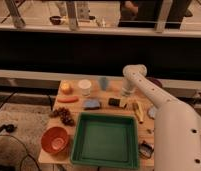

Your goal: Wipe table surface with eraser

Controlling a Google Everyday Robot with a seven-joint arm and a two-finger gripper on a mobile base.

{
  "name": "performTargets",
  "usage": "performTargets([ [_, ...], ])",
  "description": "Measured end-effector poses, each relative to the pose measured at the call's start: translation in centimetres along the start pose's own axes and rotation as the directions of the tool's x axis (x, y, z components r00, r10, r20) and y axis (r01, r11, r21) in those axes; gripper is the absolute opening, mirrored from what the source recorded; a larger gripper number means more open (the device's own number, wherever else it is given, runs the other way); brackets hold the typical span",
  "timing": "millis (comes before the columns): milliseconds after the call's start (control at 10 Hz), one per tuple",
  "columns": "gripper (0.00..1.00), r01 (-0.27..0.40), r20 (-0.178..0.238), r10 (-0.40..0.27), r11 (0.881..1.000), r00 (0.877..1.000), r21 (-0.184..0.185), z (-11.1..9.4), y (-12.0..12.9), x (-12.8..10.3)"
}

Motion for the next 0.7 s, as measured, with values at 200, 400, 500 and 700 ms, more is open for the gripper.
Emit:
performTargets([
  [200, 0.0, 0.035, 0.018, -0.035, 0.999, 0.999, -0.004, 0.0, 1.0, -1.8],
  [400, 0.0, 0.05, 0.027, -0.05, 0.999, 0.998, -0.013, -0.3, 2.4, -2.4],
  [500, 0.0, 0.052, 0.028, -0.052, 0.998, 0.998, -0.018, -0.6, 3.1, -2.2],
  [700, 0.0, 0.057, 0.027, -0.057, 0.998, 0.998, -0.027, -0.9, 4.0, -2.4],
])
